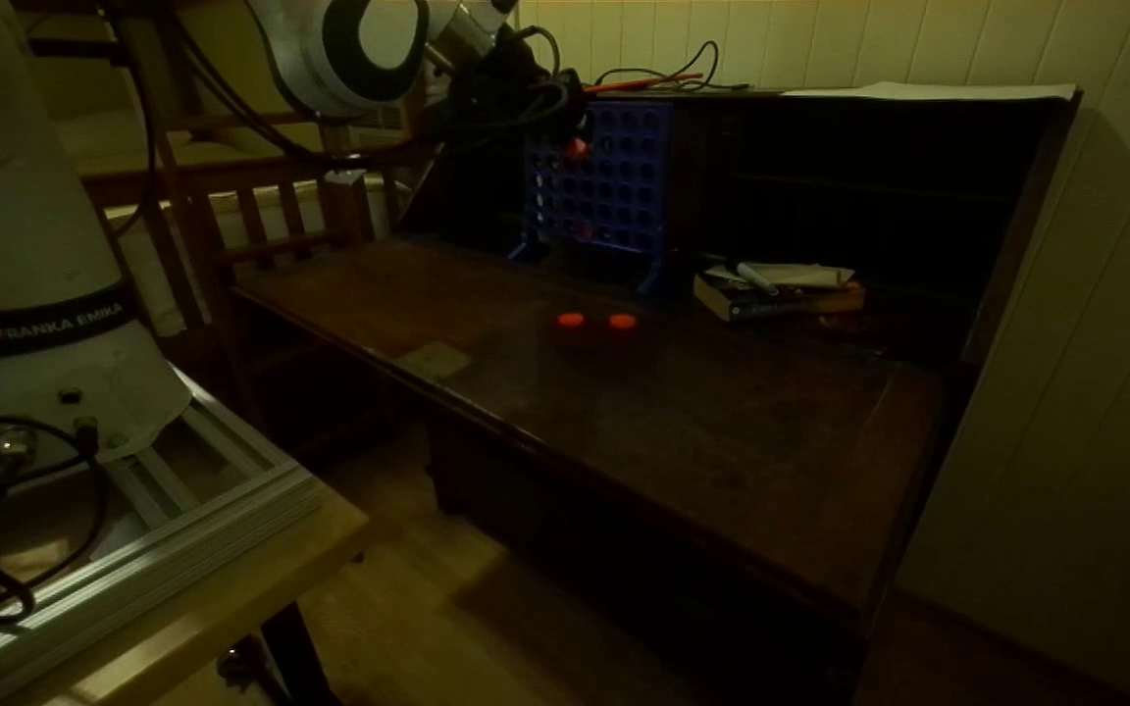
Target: Put the left orange disc in the blue board
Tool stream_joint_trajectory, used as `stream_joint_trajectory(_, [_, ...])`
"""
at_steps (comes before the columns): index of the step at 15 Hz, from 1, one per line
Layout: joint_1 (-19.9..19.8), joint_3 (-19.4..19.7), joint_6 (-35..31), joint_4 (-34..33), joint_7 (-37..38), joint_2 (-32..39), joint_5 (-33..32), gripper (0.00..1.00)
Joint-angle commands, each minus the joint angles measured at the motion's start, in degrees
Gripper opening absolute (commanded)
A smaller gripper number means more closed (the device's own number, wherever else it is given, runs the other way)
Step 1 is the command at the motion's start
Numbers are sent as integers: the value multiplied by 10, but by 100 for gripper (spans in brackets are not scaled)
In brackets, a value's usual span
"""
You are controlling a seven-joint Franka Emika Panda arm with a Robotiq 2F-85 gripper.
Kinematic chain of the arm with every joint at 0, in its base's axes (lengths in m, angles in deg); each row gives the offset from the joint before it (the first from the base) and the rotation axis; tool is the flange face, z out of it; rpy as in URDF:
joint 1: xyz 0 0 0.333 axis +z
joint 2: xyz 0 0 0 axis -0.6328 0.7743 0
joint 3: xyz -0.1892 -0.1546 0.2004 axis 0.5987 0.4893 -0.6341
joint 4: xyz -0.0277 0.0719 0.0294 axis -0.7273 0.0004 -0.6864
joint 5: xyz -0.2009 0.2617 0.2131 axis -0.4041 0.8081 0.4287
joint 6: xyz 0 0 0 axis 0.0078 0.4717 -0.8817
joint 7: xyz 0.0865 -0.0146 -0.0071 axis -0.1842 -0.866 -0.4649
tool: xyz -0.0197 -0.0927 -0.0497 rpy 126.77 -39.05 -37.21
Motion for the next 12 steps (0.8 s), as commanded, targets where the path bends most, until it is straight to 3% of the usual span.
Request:
stream_joint_trajectory(1, [-13,15,-78,5,20,-10,-46,10])
stream_joint_trajectory(3, [-19,15,-104,5,27,-12,-46,10])
stream_joint_trajectory(4, [-8,13,-86,0,7,0,-22,35])
stream_joint_trajectory(8, [-11,13,-99,0,13,0,-25,35])
stream_joint_trajectory(9, [-11,13,-99,0,13,0,-26,10])
stream_joint_trajectory(12, [-8,11,-144,-9,34,23,-39,10])
